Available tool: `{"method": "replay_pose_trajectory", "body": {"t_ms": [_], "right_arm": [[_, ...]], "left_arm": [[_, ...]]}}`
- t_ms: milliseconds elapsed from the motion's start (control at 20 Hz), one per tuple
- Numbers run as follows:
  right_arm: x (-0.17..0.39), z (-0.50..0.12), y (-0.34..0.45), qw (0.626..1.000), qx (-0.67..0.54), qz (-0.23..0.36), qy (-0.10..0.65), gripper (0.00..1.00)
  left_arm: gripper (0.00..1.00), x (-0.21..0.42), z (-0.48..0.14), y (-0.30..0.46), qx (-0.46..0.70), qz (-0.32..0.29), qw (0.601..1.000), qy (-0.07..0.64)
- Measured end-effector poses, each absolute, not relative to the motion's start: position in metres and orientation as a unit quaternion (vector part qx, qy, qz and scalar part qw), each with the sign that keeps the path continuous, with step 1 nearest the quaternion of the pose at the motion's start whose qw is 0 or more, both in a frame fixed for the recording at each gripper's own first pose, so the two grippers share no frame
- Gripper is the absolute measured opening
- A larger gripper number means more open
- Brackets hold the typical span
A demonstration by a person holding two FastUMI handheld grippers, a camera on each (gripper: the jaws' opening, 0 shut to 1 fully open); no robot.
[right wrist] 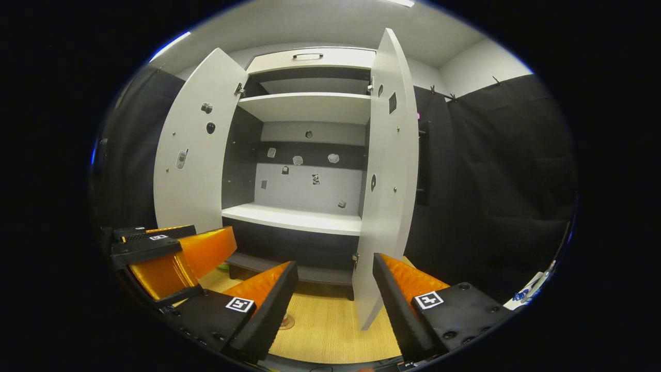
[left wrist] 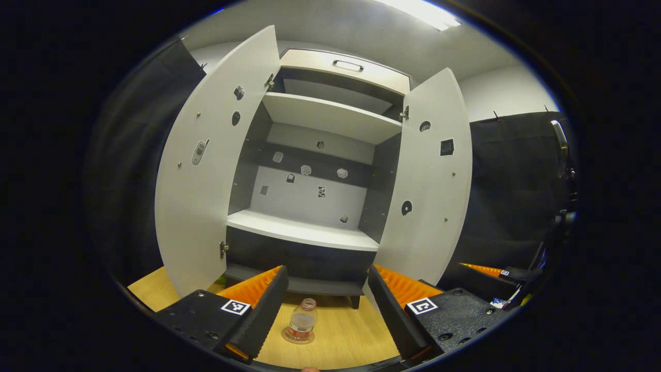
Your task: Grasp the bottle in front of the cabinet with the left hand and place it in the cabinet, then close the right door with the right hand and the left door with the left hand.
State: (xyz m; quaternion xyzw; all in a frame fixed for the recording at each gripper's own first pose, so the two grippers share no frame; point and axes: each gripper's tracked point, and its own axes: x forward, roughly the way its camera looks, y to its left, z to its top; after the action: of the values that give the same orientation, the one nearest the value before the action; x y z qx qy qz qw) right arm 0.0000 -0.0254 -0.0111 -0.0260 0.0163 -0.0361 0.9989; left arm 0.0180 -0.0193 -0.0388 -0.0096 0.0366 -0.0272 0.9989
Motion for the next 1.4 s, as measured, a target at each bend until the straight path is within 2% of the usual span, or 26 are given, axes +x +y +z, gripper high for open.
{"method": "replay_pose_trajectory", "body": {"t_ms": [300,350,400,900,950,1000,1400], "right_arm": [[0.005,-0.012,-0.035,0.999,-0.019,-0.046,0.019,0.97],[0.005,-0.012,-0.037,0.998,-0.019,-0.049,0.02,0.97],[0.006,-0.013,-0.039,0.998,-0.019,-0.052,0.021,0.97],[0.004,-0.021,-0.065,0.995,-0.02,-0.087,0.036,0.97],[0.004,-0.023,-0.07,0.995,-0.019,-0.093,0.039,0.92],[0.003,-0.026,-0.075,0.994,-0.018,-0.099,0.042,0.97],[0.0,-0.051,-0.104,0.988,-0.018,-0.131,0.077,0.97]], "left_arm": [[0.95,0.037,-0.086,0.01,0.004,0.003,0.998,0.067],[0.92,0.04,-0.098,0.014,0.005,0.005,0.997,0.074],[0.95,0.044,-0.111,0.018,0.007,0.007,0.996,0.083],[0.95,0.071,-0.251,0.015,0.004,-0.015,0.979,0.202],[0.95,0.074,-0.264,0.014,0.007,-0.016,0.977,0.212],[0.95,0.076,-0.276,0.015,0.009,-0.016,0.975,0.222],[0.96,0.093,-0.346,0.019,0.028,-0.011,0.963,0.268]]}}
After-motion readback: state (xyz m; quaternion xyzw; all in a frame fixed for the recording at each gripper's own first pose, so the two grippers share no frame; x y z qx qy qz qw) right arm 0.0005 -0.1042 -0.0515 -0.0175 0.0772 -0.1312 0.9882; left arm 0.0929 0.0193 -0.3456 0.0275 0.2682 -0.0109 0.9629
